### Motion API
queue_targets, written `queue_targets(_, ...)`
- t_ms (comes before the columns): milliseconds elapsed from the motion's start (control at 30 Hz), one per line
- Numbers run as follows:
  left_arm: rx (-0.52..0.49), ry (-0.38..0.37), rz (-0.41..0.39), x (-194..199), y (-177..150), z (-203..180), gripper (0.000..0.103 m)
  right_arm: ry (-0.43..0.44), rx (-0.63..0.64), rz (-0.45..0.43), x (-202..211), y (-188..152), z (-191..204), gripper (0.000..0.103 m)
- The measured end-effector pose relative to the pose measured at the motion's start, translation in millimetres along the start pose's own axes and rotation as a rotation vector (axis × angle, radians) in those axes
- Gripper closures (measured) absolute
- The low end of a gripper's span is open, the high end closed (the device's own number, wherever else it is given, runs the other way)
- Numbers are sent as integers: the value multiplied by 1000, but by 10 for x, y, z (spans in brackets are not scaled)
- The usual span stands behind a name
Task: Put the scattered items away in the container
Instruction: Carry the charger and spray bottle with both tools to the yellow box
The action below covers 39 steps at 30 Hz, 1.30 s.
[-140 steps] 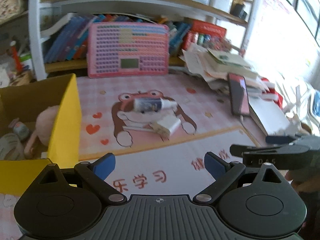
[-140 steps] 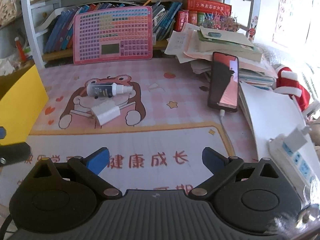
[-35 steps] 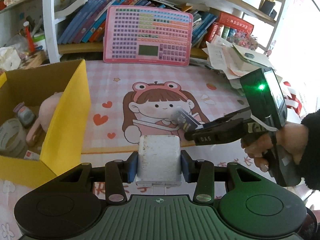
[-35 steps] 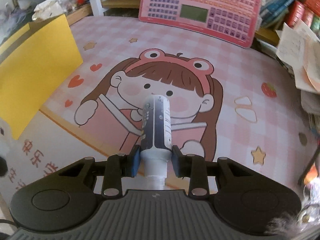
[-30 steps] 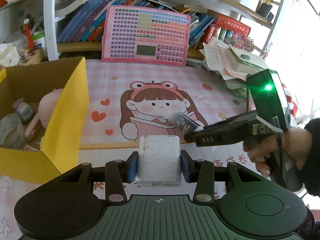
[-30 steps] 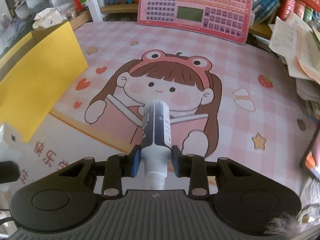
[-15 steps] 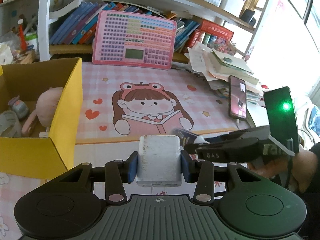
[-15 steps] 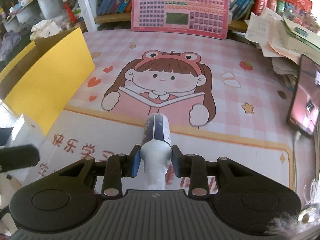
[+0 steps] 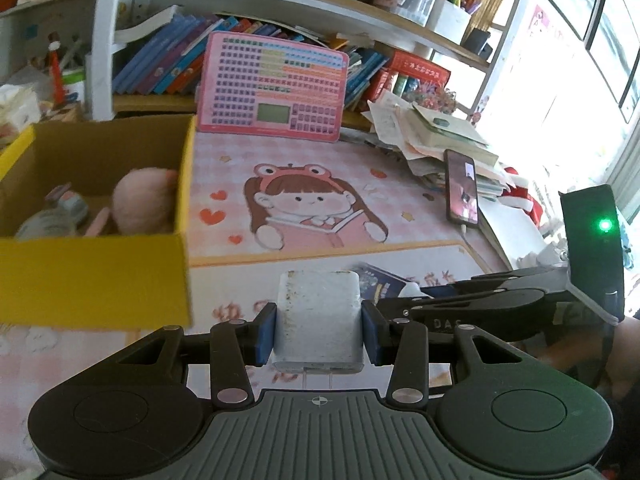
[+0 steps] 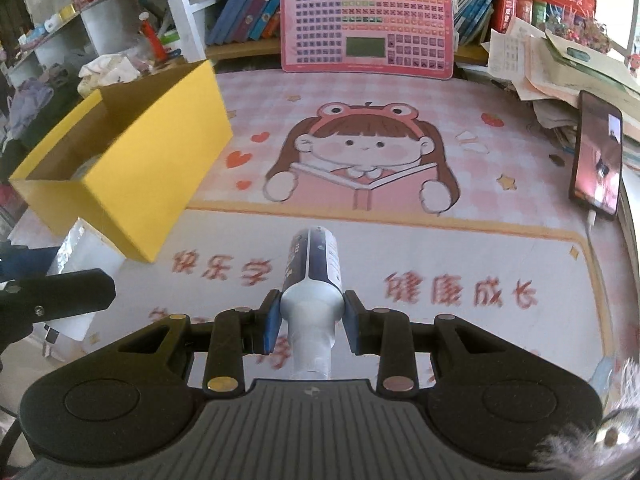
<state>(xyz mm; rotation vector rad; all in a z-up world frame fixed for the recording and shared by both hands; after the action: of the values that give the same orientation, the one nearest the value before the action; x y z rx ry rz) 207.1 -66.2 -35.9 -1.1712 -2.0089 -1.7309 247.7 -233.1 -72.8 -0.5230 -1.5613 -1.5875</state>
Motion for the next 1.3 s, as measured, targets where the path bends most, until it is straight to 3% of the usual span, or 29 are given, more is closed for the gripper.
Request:
queue_targets(367,54,-18,15,544,-411,379,61,17,1,-9,333,-453,761,73)
queue_targets(667,22,-26,26,845,-641,546,61,-22,-32,-23,534,-786,1135,73)
queue_targets(867,-27,2,6,1053,-750,647,61,-20,-44,-38,631,-879,1361,73)
queue_targets(1300,41,55,0,1370,-981,1091,61,44,33,-8,554,-910,1965,73)
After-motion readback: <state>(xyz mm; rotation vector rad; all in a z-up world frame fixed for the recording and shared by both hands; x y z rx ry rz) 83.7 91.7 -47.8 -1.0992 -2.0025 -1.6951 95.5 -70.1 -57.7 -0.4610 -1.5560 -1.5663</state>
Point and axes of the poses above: each gripper's, at about its wrist camera, not at the fingertips, and x roughly against the way its jaws point, z to its left, y to its top, the point moved 5 cm from there along -x, roughly the way its jaws point
